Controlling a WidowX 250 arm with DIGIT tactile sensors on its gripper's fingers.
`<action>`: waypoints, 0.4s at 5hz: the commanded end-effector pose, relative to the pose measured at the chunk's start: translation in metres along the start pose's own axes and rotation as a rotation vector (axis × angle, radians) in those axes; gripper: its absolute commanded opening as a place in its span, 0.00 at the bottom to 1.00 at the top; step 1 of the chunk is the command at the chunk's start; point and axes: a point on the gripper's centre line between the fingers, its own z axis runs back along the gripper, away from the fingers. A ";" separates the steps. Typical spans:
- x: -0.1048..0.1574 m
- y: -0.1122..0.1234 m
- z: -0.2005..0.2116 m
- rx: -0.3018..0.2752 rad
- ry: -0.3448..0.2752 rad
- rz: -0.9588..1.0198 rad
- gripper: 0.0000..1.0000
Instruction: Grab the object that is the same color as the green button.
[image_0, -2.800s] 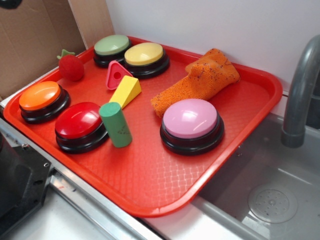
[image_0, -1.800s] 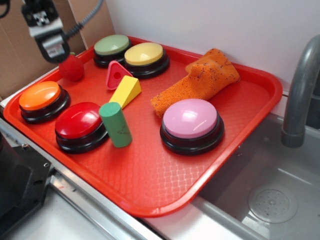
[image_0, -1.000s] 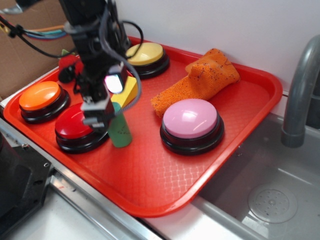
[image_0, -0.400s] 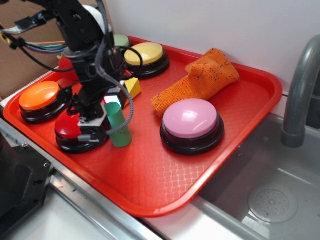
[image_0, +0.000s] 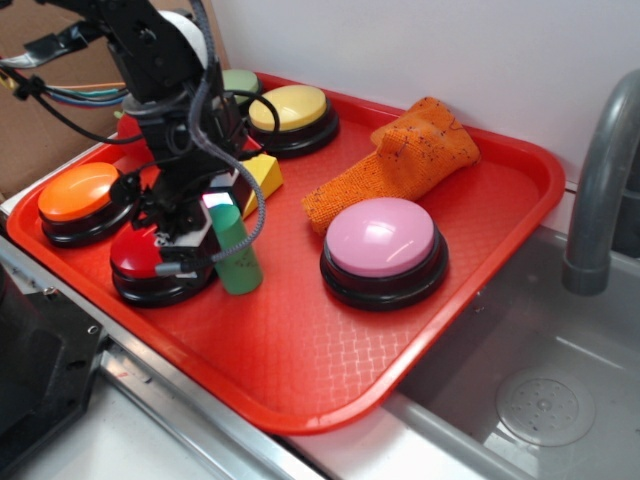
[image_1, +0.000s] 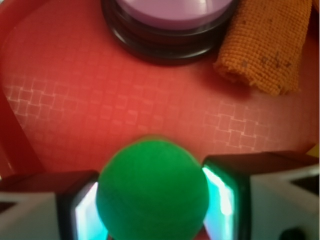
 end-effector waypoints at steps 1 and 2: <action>0.017 0.020 0.069 0.018 -0.036 0.322 0.00; 0.011 0.040 0.097 0.037 0.037 0.570 0.00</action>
